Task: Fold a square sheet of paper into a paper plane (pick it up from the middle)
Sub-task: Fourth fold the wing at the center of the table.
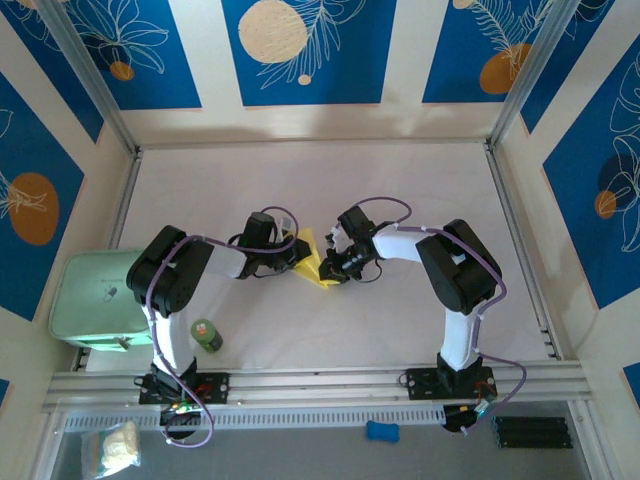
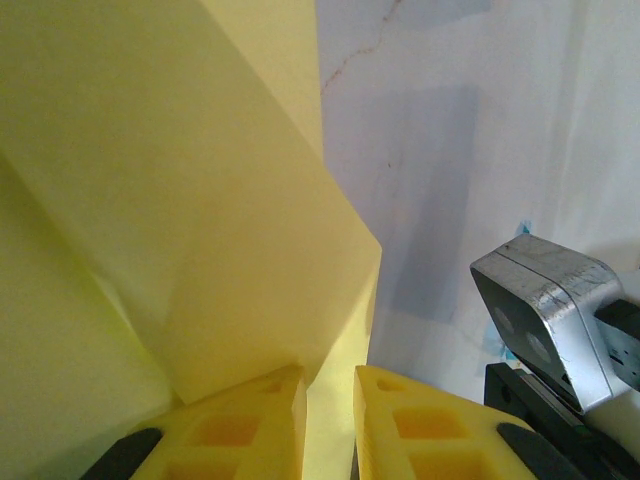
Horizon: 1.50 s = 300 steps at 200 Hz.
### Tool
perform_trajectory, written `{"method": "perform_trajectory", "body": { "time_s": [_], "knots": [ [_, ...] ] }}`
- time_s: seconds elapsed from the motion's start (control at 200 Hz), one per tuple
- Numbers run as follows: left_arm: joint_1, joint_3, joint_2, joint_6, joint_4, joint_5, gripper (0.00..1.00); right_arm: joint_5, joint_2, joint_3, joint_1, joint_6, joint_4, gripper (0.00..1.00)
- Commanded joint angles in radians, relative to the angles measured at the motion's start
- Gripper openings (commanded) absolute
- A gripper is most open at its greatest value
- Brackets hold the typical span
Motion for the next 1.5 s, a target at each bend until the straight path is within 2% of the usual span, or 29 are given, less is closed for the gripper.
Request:
{"method": "perform_trajectory", "body": {
  "time_s": [0.0, 0.425, 0.865, 1.496],
  "knots": [
    [-0.002, -0.016, 0.036, 0.010, -0.130, -0.061, 0.21, 0.023, 0.026, -0.001, -0.005, 0.003, -0.041, 0.11],
    [-0.002, -0.008, 0.037, 0.015, -0.176, -0.074, 0.21, 0.057, 0.031, -0.004, -0.003, -0.005, -0.081, 0.10],
    [-0.002, -0.008, 0.039, 0.019, -0.182, -0.074, 0.22, -0.035, -0.088, -0.027, -0.005, -0.006, -0.079, 0.12],
    [-0.002, -0.009, 0.047, 0.011, -0.175, -0.069, 0.22, 0.056, -0.010, -0.040, 0.003, -0.014, -0.108, 0.11]
  ]
}}
